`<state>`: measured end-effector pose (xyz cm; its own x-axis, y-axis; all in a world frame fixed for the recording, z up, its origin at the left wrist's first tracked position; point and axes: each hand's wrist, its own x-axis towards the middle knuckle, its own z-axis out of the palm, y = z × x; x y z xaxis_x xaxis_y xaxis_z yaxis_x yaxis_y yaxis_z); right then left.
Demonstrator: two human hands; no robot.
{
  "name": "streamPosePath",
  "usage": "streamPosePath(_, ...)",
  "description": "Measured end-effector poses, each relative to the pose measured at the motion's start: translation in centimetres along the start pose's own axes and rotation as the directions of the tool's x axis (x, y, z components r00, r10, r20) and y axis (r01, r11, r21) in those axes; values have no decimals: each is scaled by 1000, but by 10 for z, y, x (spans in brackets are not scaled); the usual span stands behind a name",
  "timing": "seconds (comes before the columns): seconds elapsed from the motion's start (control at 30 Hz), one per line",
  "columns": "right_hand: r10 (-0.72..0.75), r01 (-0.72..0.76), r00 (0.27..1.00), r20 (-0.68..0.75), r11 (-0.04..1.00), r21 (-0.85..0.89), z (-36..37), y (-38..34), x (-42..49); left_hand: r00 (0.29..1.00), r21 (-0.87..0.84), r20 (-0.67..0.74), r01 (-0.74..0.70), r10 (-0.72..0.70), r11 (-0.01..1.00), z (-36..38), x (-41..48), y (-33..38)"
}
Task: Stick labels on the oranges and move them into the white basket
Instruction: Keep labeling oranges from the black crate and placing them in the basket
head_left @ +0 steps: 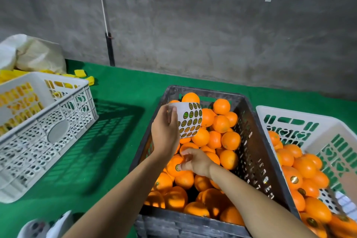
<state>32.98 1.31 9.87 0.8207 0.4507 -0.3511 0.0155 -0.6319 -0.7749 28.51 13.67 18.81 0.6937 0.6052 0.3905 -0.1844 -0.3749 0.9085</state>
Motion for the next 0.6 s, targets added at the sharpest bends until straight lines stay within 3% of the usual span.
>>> streamPosePath(0.13,148,-162,977,154,984,80,-7,-3,-5,1000,12,7,8,-8,1000,-1,0,0)
streamPosePath(0.27,176,-191,971,164,978,85,-10,-5,-4,1000,16,12,9,-10,1000,-1,0,1)
streamPosePath(0.43,66,-65,996,54,997,-29,-1,-3,0,1000,32,8,10,-10,999,-1,0,2)
streamPosePath(0.6,-46,66,997,63,927,-368,7,1,-1,1000,33,12,19,-20,999,0,1,1)
